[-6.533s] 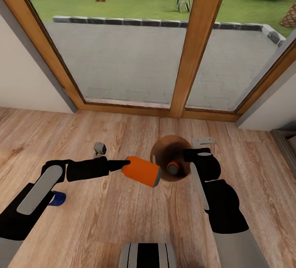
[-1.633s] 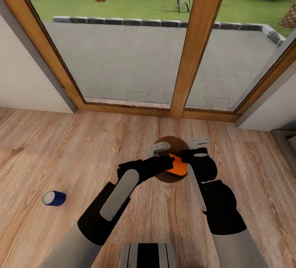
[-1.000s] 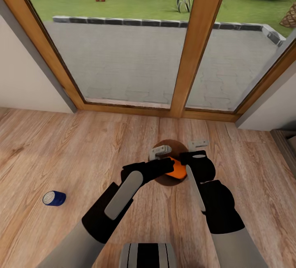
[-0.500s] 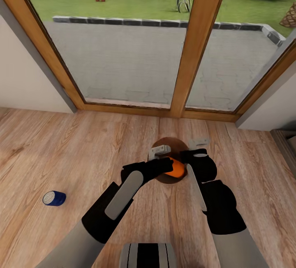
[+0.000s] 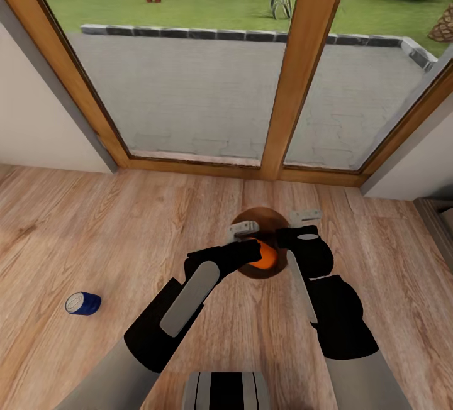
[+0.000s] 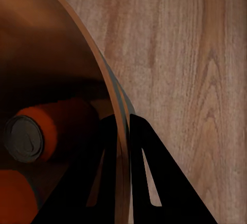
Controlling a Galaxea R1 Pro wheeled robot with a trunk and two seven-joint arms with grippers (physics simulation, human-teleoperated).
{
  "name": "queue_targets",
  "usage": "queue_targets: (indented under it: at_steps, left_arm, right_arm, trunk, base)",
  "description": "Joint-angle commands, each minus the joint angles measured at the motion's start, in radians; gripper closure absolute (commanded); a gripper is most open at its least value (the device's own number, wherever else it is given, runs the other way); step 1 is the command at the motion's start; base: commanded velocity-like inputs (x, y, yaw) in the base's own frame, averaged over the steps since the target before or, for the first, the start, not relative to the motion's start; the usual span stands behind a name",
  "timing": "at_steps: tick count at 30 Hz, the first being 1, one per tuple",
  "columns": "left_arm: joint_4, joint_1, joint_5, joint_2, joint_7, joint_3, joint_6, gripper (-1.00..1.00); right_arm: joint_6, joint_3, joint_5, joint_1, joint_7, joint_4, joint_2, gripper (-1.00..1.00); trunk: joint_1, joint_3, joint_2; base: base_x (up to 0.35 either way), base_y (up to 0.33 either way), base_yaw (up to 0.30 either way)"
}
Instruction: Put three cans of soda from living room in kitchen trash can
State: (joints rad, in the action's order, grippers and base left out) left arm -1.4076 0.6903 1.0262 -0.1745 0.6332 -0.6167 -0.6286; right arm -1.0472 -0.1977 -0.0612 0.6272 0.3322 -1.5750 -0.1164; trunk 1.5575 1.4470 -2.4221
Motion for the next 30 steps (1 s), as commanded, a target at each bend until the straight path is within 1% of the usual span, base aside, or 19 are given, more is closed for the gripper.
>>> queue_targets:
  at_steps: [1,3,6,8,11,18,22,25,28,30]
  left_arm:
    - [0.001,0.000,0.000,0.000,-0.002,0.000,0.000,1.00]
    - [0.003,0.000,0.002,0.000,-0.003,0.000,0.002,1.00]
    - [0.024,0.003,0.007,0.000,-0.006,0.000,0.040,1.00]
    - [0.049,0.019,0.010,0.000,-0.010,0.000,0.052,1.00]
    - [0.070,0.031,0.011,0.000,-0.014,0.000,0.056,1.00]
    - [0.097,0.036,0.012,0.000,-0.017,0.000,0.059,1.00]
    - [0.126,0.048,0.015,0.000,-0.020,0.001,0.094,1.00]
    - [0.157,0.069,0.022,0.000,-0.041,0.000,0.111,1.00]
    - [0.175,0.077,0.026,0.000,-0.070,0.000,0.129,1.00]
    - [0.177,0.078,0.026,0.000,-0.074,0.000,0.131,1.00]
  right_arm:
    - [0.000,0.000,-0.002,0.000,-0.004,0.000,0.000,1.00]
    - [0.000,0.001,-0.002,0.000,-0.004,0.000,0.000,1.00]
    - [0.000,0.001,-0.002,0.000,-0.004,0.000,0.000,1.00]
    - [0.000,0.002,-0.002,0.000,-0.004,0.000,0.000,1.00]
    - [0.000,0.003,-0.002,0.000,-0.004,0.000,0.001,1.00]
    - [0.000,0.000,-0.002,0.000,-0.004,0.000,0.000,1.00]
    - [0.000,0.000,-0.002,0.000,-0.004,0.000,-0.001,1.00]
    - [0.000,0.000,-0.002,0.000,-0.004,0.000,-0.001,1.00]
    - [0.000,0.000,-0.002,0.000,-0.004,0.000,-0.001,1.00]
    - [0.000,0.000,-0.002,0.000,-0.004,0.000,-0.001,1.00]
  trunk:
    - [0.000,0.000,0.000]
    - [0.000,0.000,0.000]
    - [0.000,0.000,0.000]
    - [0.000,0.000,0.000]
    - [0.000,0.000,0.000]
    - [0.000,0.000,0.000]
    - [0.000,0.000,0.000]
    - [0.000,0.000,0.000]
    - [0.000,0.000,0.000]
    - [0.000,0.000,0.000]
  base:
    - [0.000,0.000,0.000]
    - [0.000,0.000,0.000]
    - [0.000,0.000,0.000]
    - [0.000,0.000,0.000]
    - [0.000,0.000,0.000]
    - [0.000,0.000,0.000]
    - [0.000,0.000,0.000]
    - [0.000,0.000,0.000]
    - [0.000,0.000,0.000]
    - [0.000,0.000,0.000]
